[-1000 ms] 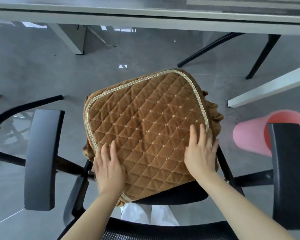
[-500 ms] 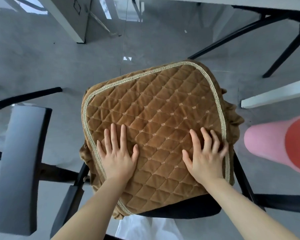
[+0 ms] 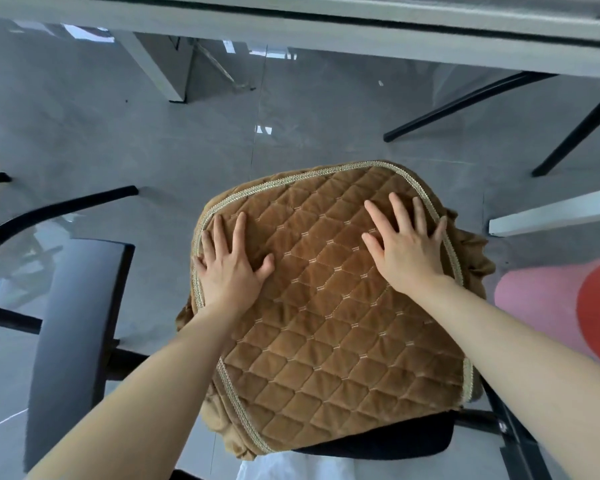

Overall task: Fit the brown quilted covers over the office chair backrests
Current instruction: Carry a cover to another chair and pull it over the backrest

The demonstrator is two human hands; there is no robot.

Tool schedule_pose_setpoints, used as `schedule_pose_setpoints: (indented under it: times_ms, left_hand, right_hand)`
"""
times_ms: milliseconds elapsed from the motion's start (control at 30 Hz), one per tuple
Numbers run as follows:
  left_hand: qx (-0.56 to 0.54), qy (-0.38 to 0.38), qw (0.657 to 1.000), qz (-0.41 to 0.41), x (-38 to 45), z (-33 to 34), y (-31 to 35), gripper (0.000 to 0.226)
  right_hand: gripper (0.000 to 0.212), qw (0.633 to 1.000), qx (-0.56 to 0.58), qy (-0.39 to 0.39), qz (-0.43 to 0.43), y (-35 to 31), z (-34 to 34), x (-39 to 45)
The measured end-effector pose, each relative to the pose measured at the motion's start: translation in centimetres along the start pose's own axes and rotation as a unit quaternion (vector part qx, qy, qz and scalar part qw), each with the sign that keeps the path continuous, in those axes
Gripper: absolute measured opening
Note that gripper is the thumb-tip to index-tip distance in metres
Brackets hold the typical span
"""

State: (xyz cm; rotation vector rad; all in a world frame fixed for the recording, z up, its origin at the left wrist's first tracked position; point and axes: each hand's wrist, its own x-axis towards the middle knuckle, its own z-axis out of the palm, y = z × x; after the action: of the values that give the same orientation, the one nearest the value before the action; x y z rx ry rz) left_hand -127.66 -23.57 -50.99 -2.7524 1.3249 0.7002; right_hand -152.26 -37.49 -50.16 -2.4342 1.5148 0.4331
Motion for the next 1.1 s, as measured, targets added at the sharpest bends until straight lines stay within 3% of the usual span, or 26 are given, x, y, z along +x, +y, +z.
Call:
schedule_pose_setpoints:
  times_ms: [167, 233, 333, 400, 467, 567, 700, 867, 1000, 1100]
  left_hand:
    - [-0.151, -0.008, 0.989, -0.011, 1.0, -0.6, -1.1, 0.097]
    - [-0.163, -0.013, 0.986, -0.022, 1.3, -0.5, -1.3, 0.101]
    - [-0.131, 0.037, 0.989, -0.052, 0.7, -0.3, -1.2, 0.105]
    - [-0.127, 0.068, 0.985, -0.100, -0.2, -0.4, -0.9, 0.106]
    - [-0.164, 0.071, 0.967, -0.182, -1.4, -0.5, -0.7, 0.107]
    - [-0.237, 0.064, 0.928, -0.280, -2.7, -0.2, -1.2, 0.113]
    - [-0.326, 0.060, 0.876, -0.350, -3.7, -0.2, -2.0, 0.116]
    - [-0.335, 0.050, 0.892, -0.299, -5.3, -0.6, -2.6, 0.088]
    - [-0.319, 0.042, 0.905, -0.279, -7.0, -0.8, -1.6, 0.078]
    - [-0.293, 0.039, 0.921, -0.254, -8.3, -0.5, -1.4, 0.083]
  right_hand:
    - [0.057, 1.000, 0.010, 0.005, 0.001, 0.0, 0.2, 0.2]
    - [0.054, 1.000, 0.020, 0.003, -0.004, 0.1, 0.2, 0.3]
    - [0.054, 0.998, 0.057, 0.018, -0.008, 0.8, 0.0, -0.3]
    - [0.062, 0.996, 0.062, 0.051, 0.045, 1.9, -0.4, -1.6]
    - [0.073, 0.980, 0.086, 0.061, 0.169, 3.1, -0.3, -3.2]
    - [0.083, 0.928, 0.199, 0.009, 0.313, 4.1, -0.3, -3.7]
    - [0.083, 0.910, 0.257, -0.011, 0.324, 4.8, -1.2, -3.6]
    - [0.080, 0.935, 0.213, 0.000, 0.282, 4.9, -2.1, -5.0]
    - [0.063, 0.910, 0.214, -0.079, 0.347, 6.1, -1.3, -7.5]
    - [0.055, 0.896, 0.222, -0.076, 0.377, 6.4, -0.3, -10.6]
